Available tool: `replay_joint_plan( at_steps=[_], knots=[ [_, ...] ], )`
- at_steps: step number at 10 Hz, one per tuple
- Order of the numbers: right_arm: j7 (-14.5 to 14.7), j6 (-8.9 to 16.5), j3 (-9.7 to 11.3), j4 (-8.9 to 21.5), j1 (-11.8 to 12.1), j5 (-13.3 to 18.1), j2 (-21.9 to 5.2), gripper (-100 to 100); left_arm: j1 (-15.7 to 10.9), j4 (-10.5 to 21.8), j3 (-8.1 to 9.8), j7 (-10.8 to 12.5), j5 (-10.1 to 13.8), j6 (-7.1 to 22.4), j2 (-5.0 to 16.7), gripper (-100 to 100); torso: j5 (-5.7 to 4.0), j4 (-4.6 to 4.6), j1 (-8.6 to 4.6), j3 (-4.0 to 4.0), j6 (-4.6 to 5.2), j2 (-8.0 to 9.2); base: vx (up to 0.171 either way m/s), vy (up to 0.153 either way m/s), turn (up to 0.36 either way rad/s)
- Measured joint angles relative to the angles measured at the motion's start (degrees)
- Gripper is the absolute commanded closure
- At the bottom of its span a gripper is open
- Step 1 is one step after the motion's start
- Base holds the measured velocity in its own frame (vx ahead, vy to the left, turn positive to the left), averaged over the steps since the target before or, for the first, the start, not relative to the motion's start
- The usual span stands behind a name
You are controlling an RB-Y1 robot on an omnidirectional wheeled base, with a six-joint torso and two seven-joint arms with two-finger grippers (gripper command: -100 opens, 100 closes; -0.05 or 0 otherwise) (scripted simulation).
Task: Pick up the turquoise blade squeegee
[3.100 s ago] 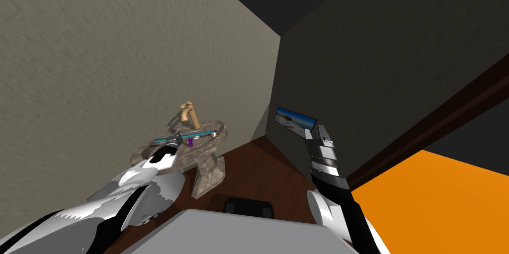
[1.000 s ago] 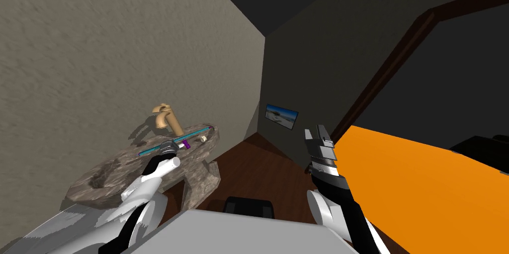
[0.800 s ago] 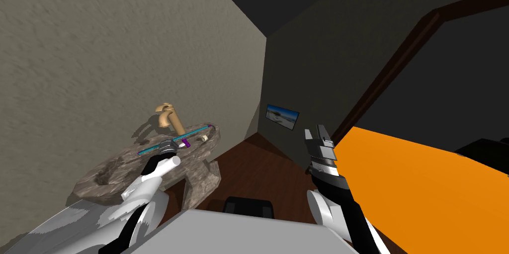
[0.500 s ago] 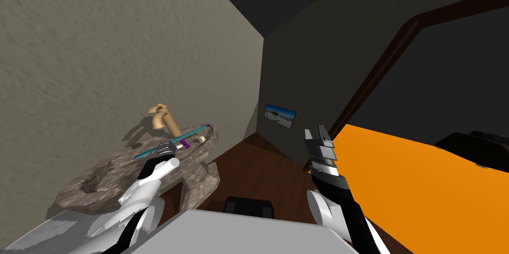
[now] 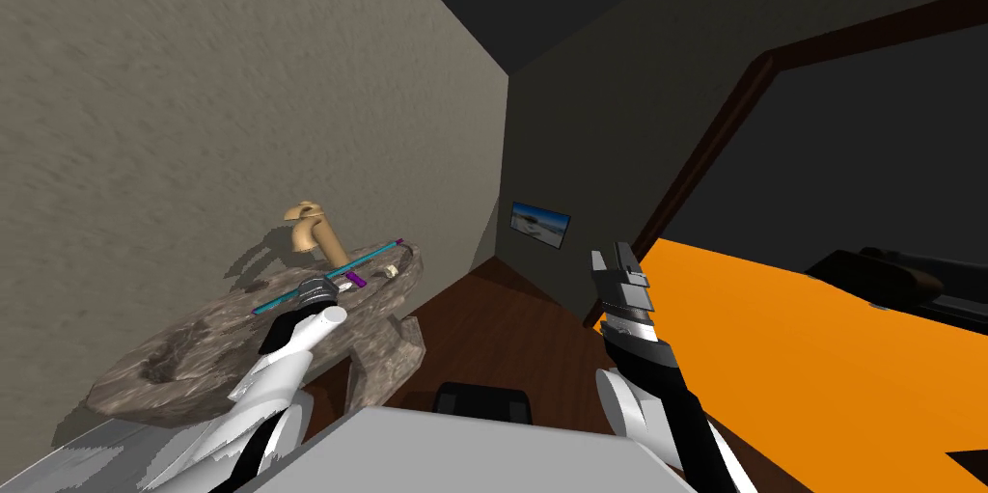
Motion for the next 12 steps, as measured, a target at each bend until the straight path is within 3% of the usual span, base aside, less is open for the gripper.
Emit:
replay_joint_plan(
  at_steps=[1,2,4,6,8,9,12],
  knots=[
    [0.0,0.0,0.0,0.0,0.0,0.0,0.0,0,0.0,0.0,-0.01,-1.3,0.2,0.0,0.0,100,-0.02,-0.02,-0.02,-0.03,0.01,-0.04,-0.050,0.050,-0.322],
    [0.0,0.0,0.0,0.0,0.0,0.0,0.0,0,1.0,-1.0,1.40,-2.6,1.7,0.6,-1.1,100,0.06,-0.03,0.13,0.01,0.14,0.08,-0.084,0.074,-0.375],
    [0.0,0.0,0.0,0.0,0.0,0.0,0.0,0,2.1,-4.5,3.67,-5.8,5.2,1.7,-4.0,100,-0.03,0.01,0.16,0.07,-0.07,0.12,-0.031,0.033,0.012],
    [0.0,0.0,0.0,0.0,0.0,0.0,0.0,0,2.2,-5.8,4.02,-9.0,8.3,1.7,-4.0,100,-0.06,-0.03,0.01,-0.03,-0.04,-0.02,0.007,-0.003,0.015],
    [0.0,0.0,0.0,0.0,0.0,0.0,0.0,0,2.2,-6.0,4.07,-12.1,9.0,1.7,-4.1,100,-0.08,-0.08,-0.07,-0.10,0.02,-0.12,-0.026,0.022,-0.164],
    [0.0,0.0,0.0,0.0,0.0,0.0,0.0,0,3.5,-5.4,4.00,-12.3,10.6,0.9,-4.4,100,0.04,-0.10,0.11,-0.05,0.12,0.03,-0.079,0.070,-0.308],
    [0.0,0.0,0.0,0.0,0.0,0.0,0.0,0,4.5,-9.7,7.31,-16.1,15.8,2.9,-7.7,100,0.08,-0.15,0.10,-0.09,-0.09,-0.04,-0.020,0.018,-0.009]
  ],
)
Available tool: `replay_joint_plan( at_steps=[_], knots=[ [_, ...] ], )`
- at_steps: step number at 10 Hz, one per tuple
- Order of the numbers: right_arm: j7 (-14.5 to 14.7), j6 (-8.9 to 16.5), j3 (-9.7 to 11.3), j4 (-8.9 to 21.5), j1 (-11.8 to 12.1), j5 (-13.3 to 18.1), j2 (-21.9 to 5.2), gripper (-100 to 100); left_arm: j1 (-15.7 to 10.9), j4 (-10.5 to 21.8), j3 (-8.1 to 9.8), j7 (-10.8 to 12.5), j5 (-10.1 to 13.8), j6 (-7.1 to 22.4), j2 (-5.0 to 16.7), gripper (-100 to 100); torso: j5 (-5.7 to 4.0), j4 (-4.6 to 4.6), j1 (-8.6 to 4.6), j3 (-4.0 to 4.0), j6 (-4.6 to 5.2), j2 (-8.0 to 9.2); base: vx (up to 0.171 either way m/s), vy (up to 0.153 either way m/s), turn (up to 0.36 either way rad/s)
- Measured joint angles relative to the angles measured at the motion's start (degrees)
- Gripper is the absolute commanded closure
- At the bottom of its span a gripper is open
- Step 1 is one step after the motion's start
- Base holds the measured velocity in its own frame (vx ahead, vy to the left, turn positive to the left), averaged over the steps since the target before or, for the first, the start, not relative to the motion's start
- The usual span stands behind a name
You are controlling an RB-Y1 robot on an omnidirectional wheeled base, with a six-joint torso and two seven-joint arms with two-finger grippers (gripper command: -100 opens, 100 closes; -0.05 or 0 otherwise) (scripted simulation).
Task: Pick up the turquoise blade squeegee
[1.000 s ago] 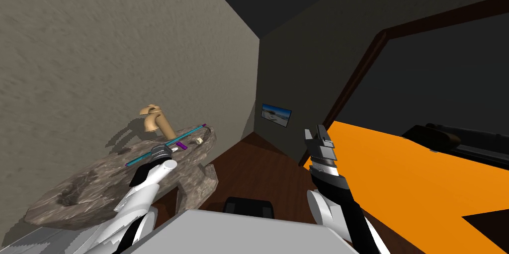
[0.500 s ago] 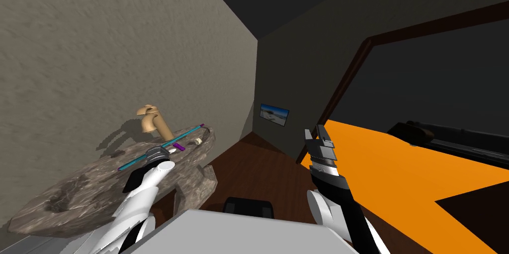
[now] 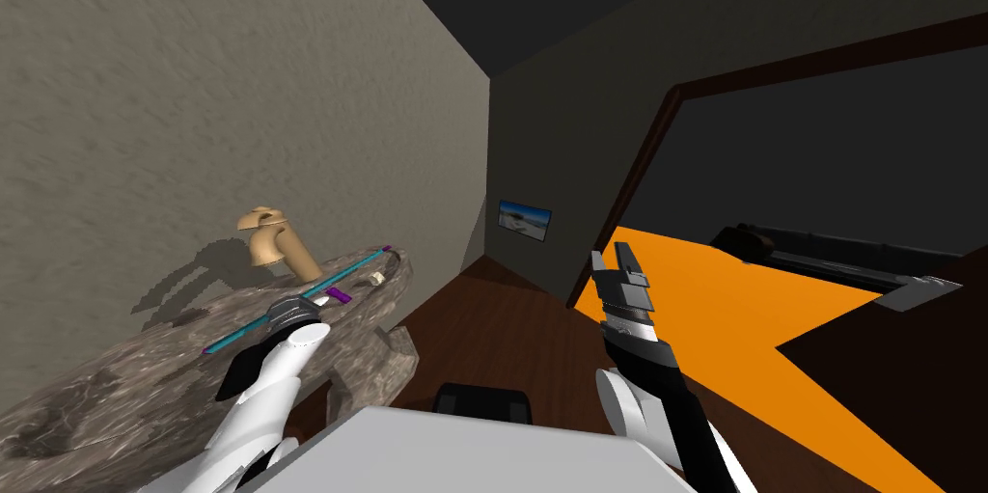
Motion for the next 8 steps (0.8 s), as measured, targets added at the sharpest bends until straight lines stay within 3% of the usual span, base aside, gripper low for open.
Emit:
replay_joint_plan(
  at_steps=[2,4,5,6,8],
  knots=[
    [0.0,0.0,0.0,0.0,0.0,0.0,0.0,0,0.1,-2.2,0.73,-3.1,1.9,0.5,-0.4,100,-0.03,-0.03,-0.12,-0.08,0.10,-0.13,0.004,-0.005,-0.001],
    [0.0,0.0,0.0,0.0,0.0,0.0,0.0,0,-0.1,-2.2,0.70,-6.1,2.1,0.4,-0.4,100,-0.03,-0.07,-0.12,-0.13,0.12,-0.19,0.000,0.000,0.000],
    [0.0,0.0,0.0,0.0,0.0,0.0,0.0,0,-0.1,-2.3,0.74,-7.2,2.1,0.4,-0.5,100,-0.04,-0.08,-0.13,-0.14,0.12,-0.20,-0.076,0.044,-0.343],
    [0.0,0.0,0.0,0.0,0.0,0.0,0.0,0,1.1,-3.2,1.91,-8.4,3.7,0.8,-1.5,100,0.04,-0.07,0.01,-0.04,0.23,0.01,-0.089,0.066,-0.329],
    [0.0,0.0,0.0,0.0,0.0,0.0,0.0,0,1.7,-6.2,4.48,-11.6,7.1,2.1,-4.1,100,0.01,-0.07,0.08,-0.03,0.00,0.01,-0.025,0.034,0.000]
  ],
)
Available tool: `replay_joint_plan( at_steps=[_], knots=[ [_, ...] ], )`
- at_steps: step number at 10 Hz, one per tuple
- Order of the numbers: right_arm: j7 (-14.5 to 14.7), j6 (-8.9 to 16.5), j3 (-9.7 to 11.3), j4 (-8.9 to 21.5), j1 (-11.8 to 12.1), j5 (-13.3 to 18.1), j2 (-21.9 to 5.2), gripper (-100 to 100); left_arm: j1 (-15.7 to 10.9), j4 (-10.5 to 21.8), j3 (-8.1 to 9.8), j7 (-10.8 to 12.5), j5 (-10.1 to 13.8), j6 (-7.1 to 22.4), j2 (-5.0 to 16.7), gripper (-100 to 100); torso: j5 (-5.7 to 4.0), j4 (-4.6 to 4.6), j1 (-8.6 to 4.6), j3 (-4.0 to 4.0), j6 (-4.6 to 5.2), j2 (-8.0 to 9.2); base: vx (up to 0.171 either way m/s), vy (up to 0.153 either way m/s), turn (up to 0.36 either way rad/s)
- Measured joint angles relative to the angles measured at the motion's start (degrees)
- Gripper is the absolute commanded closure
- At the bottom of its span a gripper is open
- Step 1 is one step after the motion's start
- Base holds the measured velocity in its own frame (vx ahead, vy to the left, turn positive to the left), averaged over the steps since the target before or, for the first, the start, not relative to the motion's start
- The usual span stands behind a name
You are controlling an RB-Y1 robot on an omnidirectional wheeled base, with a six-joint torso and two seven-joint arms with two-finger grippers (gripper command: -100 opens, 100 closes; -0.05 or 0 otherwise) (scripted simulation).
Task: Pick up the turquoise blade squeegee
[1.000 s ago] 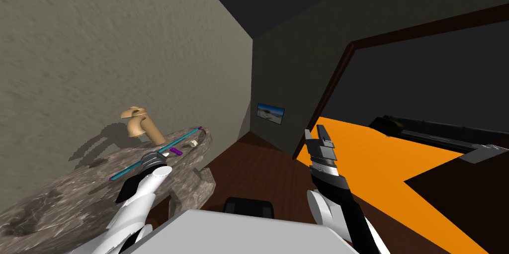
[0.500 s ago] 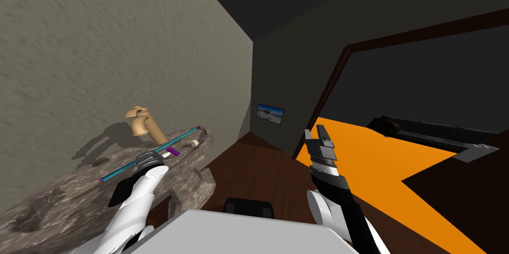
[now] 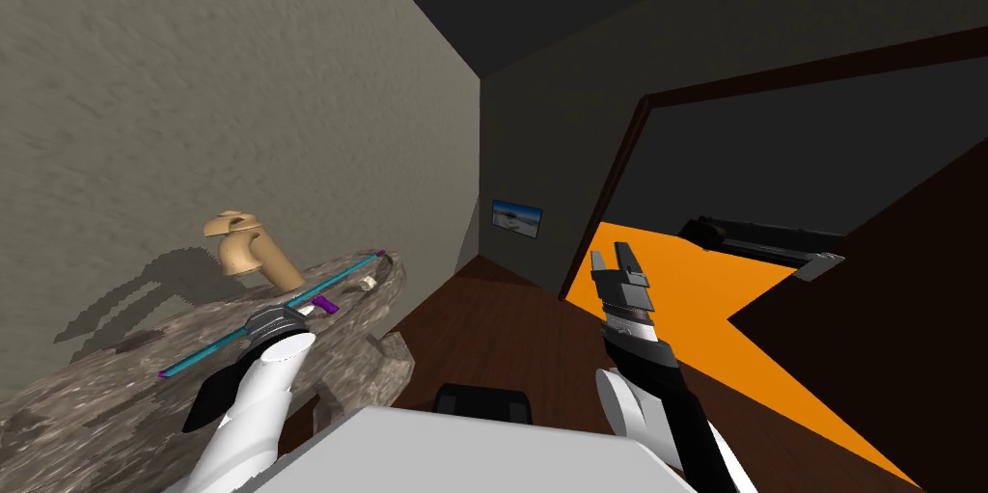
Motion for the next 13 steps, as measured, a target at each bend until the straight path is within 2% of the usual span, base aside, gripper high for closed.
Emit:
replay_joint_plan(
  at_steps=[2,4,6,7,8,9,11,12,13],
  knots=[
    [0.0,0.0,0.0,0.0,0.0,0.0,0.0,0,0.6,-1.9,0.13,-3.2,3.0,0.0,-0.4,100,-0.02,-0.01,-0.17,-0.07,0.02,-0.14,0.004,-0.008,0.014],
    [0.0,0.0,0.0,0.0,0.0,0.0,0.0,0,0.5,-2.1,0.32,-6.2,3.8,0.1,-0.4,100,-0.03,-0.02,-0.21,-0.10,0.06,-0.20,-0.029,0.020,-0.151],
    [0.0,0.0,0.0,0.0,0.0,0.0,0.0,0,2.7,-4.2,2.29,-8.2,6.9,0.5,-2.5,100,0.19,0.02,0.04,0.06,0.19,0.12,-0.077,0.056,-0.219],
    [0.0,0.0,0.0,0.0,0.0,0.0,0.0,0,2.6,-6.2,3.84,-10.0,8.7,1.5,-3.9,100,0.18,0.01,0.00,0.02,0.07,0.03,-0.010,0.006,0.052],
    [0.0,0.0,0.0,0.0,0.0,0.0,0.0,0,2.7,-7.7,4.51,-11.8,10.5,2.1,-4.5,100,0.14,0.00,-0.11,-0.04,0.05,-0.09,0.007,-0.011,0.032],
    [0.0,0.0,0.0,0.0,0.0,0.0,0.0,0,2.7,-8.0,4.43,-13.4,11.9,2.0,-4.4,100,0.14,-0.01,-0.17,-0.09,0.10,-0.19,0.010,-0.010,-0.002],
    [0.0,0.0,0.0,0.0,0.0,0.0,0.0,0,2.7,-8.1,4.38,-16.7,12.6,1.8,-4.4,100,0.14,-0.02,-0.18,-0.13,0.13,-0.25,-0.033,0.012,-0.170],
    [0.0,0.0,0.0,0.0,0.0,0.0,0.0,0,5.0,-8.9,3.93,-16.6,13.7,1.2,-5.2,100,0.22,0.02,-0.08,0.00,0.20,0.00,-0.090,0.059,-0.295],
    [0.0,0.0,0.0,0.0,0.0,0.0,0.0,0,5.1,-10.5,5.71,-18.0,15.5,2.1,-6.9,100,0.24,0.06,0.01,0.05,0.24,0.06,-0.046,0.043,-0.085]
  ],
)
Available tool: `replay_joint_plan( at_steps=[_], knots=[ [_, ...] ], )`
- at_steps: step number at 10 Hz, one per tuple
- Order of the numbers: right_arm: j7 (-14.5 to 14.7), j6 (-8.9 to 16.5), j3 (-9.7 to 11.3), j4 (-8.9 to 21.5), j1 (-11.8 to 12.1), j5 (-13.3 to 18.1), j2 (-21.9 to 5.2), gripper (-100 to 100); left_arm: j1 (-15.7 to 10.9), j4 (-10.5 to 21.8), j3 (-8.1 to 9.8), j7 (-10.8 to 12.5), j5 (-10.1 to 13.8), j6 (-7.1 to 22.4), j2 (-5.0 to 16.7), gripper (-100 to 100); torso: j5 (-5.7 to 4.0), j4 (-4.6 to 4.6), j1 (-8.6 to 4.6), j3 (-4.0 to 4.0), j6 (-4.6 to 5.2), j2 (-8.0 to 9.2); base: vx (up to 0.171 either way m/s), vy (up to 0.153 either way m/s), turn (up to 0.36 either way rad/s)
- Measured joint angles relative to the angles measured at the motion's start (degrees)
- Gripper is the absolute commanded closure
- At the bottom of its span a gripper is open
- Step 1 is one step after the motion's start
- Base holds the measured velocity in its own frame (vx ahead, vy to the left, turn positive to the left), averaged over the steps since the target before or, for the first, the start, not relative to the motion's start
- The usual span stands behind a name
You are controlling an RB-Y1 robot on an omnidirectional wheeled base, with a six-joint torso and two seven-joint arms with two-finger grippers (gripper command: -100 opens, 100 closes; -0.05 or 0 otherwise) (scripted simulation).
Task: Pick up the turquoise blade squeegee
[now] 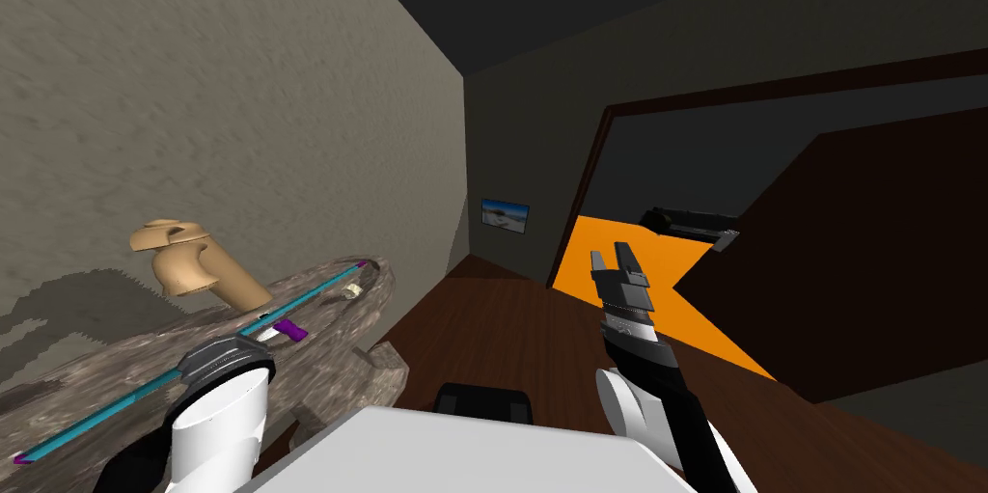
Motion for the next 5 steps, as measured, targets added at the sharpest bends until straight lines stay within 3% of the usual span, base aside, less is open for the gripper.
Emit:
replay_joint_plan(
  at_steps=[3,5],
  knots=[
    [0.0,0.0,0.0,0.0,0.0,0.0,0.0,0,0.1,-3.2,2.24,-3.4,4.8,0.9,-1.4,100,-0.04,-0.01,-0.15,-0.10,-0.10,-0.20,-0.005,0.001,0.022],
    [0.0,0.0,0.0,0.0,0.0,0.0,0.0,0,-0.2,-3.6,2.77,-6.8,5.9,1.3,-1.7,100,-0.04,-0.02,-0.19,-0.14,-0.06,-0.28,0.002,-0.003,-0.004]
  ],
)
